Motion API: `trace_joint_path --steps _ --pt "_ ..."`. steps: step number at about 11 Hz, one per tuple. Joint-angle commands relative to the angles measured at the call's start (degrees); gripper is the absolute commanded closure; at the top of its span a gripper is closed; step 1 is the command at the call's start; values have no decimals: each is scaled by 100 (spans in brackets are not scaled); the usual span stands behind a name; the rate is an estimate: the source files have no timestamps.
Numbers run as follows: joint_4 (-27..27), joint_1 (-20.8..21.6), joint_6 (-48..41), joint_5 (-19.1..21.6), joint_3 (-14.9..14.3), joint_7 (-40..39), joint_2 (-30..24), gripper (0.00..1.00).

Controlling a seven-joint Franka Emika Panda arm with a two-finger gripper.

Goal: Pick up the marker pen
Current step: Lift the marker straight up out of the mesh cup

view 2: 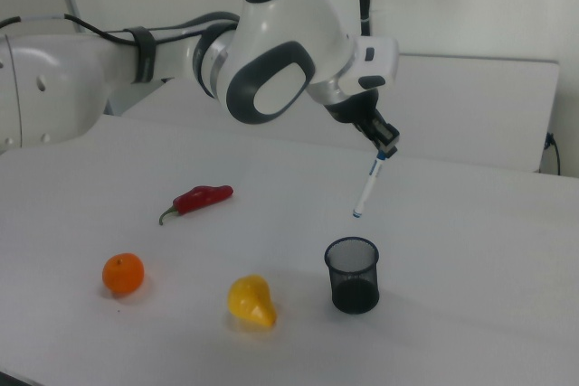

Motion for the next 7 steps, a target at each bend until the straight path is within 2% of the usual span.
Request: trace_joint_path --steps 1,4,7 --pt "138 234 -1158 152 28 54 -410 91" --pt "156 655 -1986 188 28 255 -587 91" --pt "112 1077 -2418 162 28 379 -587 91"
